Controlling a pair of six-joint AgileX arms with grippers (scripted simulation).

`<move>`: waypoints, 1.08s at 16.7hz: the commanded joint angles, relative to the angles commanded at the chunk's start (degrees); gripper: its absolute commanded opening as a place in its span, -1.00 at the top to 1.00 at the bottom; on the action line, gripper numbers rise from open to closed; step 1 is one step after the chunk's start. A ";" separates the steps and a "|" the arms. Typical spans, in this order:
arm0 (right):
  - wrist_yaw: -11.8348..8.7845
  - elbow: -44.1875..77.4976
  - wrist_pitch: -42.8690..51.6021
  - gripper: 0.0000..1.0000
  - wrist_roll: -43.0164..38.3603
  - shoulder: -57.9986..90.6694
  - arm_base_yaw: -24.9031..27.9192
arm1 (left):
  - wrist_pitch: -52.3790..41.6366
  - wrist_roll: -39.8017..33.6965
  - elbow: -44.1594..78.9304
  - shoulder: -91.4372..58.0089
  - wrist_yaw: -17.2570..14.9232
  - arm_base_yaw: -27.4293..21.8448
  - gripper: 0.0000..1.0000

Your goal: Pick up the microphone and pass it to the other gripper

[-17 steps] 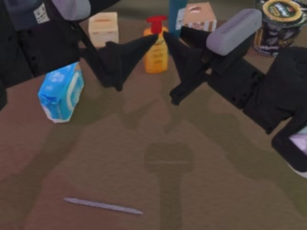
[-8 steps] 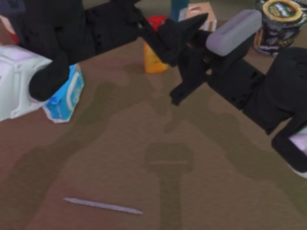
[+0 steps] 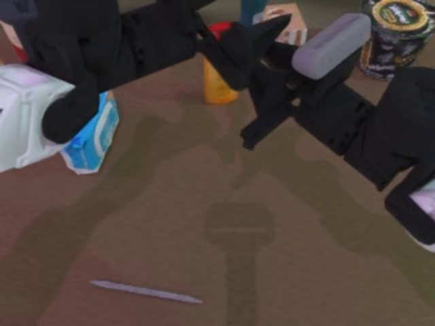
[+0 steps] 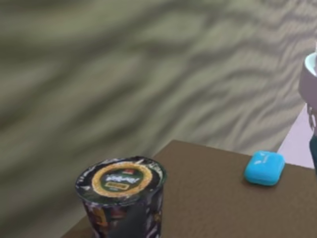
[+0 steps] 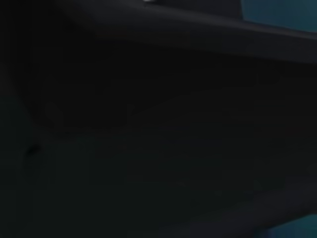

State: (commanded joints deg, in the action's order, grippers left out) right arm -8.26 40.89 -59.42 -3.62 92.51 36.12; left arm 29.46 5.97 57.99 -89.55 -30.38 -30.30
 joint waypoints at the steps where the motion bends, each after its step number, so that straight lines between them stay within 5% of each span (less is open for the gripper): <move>1: 0.00 0.00 0.00 1.00 0.00 0.00 0.00 | 0.00 0.00 0.00 0.00 0.00 0.00 -0.10; 8: 0.00 0.00 0.00 1.00 0.00 0.00 0.00 | 0.00 0.00 0.00 0.00 0.00 0.00 0.96; 17: 0.00 0.00 0.00 1.00 0.00 0.00 0.00 | 0.00 0.00 0.00 0.00 0.00 0.00 1.00; 18: 0.00 0.00 0.00 0.85 0.00 0.00 0.00 | 0.00 0.00 0.00 0.00 0.00 0.00 1.00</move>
State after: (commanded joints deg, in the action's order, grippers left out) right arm -8.26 40.89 -59.42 -3.62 92.51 36.12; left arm 29.46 5.97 57.99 -89.55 -30.38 -30.30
